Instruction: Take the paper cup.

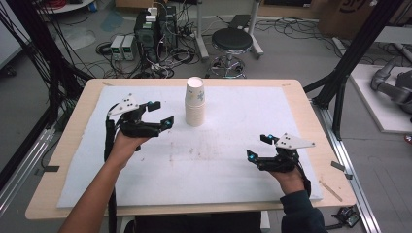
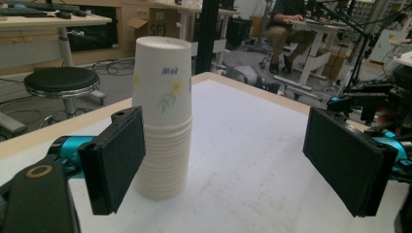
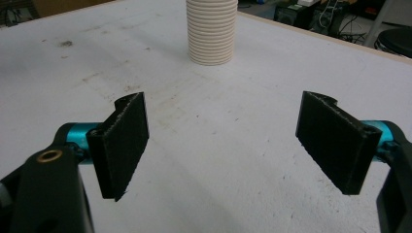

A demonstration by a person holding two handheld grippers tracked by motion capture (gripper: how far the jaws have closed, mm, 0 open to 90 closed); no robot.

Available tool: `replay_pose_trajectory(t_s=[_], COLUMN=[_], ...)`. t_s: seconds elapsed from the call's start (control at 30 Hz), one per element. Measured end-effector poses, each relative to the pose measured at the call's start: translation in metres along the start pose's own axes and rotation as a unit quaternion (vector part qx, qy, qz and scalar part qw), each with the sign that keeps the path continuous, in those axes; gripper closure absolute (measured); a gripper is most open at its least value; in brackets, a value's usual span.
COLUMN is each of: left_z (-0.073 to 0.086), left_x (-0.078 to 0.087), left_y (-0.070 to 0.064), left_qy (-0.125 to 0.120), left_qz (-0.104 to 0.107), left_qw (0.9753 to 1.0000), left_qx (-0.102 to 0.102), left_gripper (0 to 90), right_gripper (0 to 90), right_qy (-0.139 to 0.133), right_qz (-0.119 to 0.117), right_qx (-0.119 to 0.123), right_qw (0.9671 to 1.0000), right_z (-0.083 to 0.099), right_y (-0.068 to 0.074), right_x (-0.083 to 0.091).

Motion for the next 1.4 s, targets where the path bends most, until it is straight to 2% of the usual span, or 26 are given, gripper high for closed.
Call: replay_pose_trajectory(t_s=[0.1,0.2,0.23,0.43,0.6,0.77,0.93,1.1,1.23,1.4], left_z=[-0.007,-0.022,-0.022,-0.037,-0.044,-0.043,-0.041,-0.03,-0.027,-0.027], left_x=[-0.008,-0.026,-0.026,-0.053,-0.071,-0.086,-0.097,-0.108,-0.114,-0.115], left_y=[0.004,0.014,0.014,0.034,0.045,0.057,0.063,0.073,0.076,0.077], left_qy=[0.005,0.021,0.021,0.046,0.056,0.072,0.08,0.09,0.084,0.081], left_qz=[0.002,0.003,0.003,-0.017,-0.025,-0.038,-0.041,-0.043,-0.037,-0.04], left_qw=[1.0,0.9998,0.9998,0.9988,0.9981,0.9966,0.9957,0.9945,0.9951,0.9957], left_qx=[-0.001,-0.001,-0.001,0.004,0.007,0.013,0.02,0.034,0.036,0.021], left_gripper=[15.7,15.7,15.7,15.8,15.8,15.8,15.8,16.4,22.1,32.8], right_gripper=[19.8,19.8,19.8,19.8,19.8,19.8,19.8,19.8,19.8,19.8], right_qy=[-0.002,-0.001,-0.001,-0.002,-0.005,-0.006,-0.004,-0.003,-0.005,-0.005], right_qz=[0.0,-0.002,-0.003,-0.001,-0.002,-0.001,-0.004,-0.006,-0.004,-0.001], right_qx=[0.003,0.003,0.003,0.0,0.0,0.0,0.0,0.0,-0.002,-0.003], right_qw=[1.0,1.0,1.0,1.0,1.0,1.0,1.0,1.0,1.0,1.0], right_z=[0.0,0.0,0.0,0.0,-0.001,-0.001,-0.001,-0.001,-0.001,-0.001], right_y=[0.0,0.001,0.001,0.001,0.0,0.0,0.001,0.002,0.001,0.0], right_x=[0.0,0.0,0.0,0.0,0.001,0.001,0.001,0.0,0.001,0.002])
Point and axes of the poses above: each handheld gripper's, and its own axes: x roughly backward along the jaws, z roughly out of its underside, y roughly to its left, the point moved 6 cm from there along -x, roughly forward along the jaws, and after that the axes turned 13 degrees about z, right-handed, at the moved point
